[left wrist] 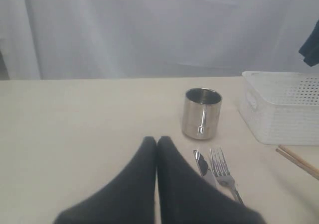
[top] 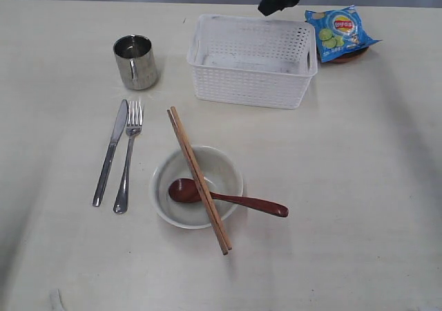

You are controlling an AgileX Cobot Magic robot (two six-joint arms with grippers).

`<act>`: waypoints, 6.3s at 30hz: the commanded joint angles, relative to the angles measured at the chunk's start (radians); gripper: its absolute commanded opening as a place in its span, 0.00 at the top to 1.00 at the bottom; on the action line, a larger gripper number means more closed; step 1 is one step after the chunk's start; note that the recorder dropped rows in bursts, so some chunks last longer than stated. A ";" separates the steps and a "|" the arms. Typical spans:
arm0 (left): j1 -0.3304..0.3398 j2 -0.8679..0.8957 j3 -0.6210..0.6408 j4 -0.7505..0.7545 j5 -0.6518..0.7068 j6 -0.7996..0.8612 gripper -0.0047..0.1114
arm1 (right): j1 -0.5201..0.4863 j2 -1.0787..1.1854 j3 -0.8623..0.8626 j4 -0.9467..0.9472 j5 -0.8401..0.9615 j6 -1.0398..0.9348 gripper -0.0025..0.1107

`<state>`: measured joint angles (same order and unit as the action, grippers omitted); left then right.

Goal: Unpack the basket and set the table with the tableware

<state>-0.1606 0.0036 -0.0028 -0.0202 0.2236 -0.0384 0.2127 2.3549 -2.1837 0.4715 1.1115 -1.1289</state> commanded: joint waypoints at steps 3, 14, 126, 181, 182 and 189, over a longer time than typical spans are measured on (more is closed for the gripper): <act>-0.001 -0.004 0.003 -0.011 -0.011 0.000 0.96 | -0.004 0.042 -0.006 0.029 -0.015 -0.065 0.55; -0.001 -0.004 0.003 -0.011 -0.011 0.000 0.96 | -0.004 0.100 -0.006 0.006 -0.157 -0.109 0.68; -0.001 -0.004 0.003 -0.011 -0.011 0.000 0.96 | -0.094 -0.069 0.354 -0.430 -0.028 1.174 0.98; -0.001 -0.004 0.003 -0.006 -0.011 0.000 0.96 | -0.048 -0.767 0.546 -0.495 -0.341 1.159 0.97; -0.001 -0.004 0.003 -0.006 -0.011 0.000 0.96 | -0.041 -0.826 0.624 -0.495 -0.405 1.157 0.97; -0.001 -0.004 0.003 -0.011 -0.011 0.000 0.96 | -0.031 -1.200 1.103 -0.497 -0.582 1.146 0.97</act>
<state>-0.1606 0.0036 -0.0028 -0.0202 0.2236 -0.0384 0.1840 1.2697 -1.2252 -0.0167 0.6032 0.0288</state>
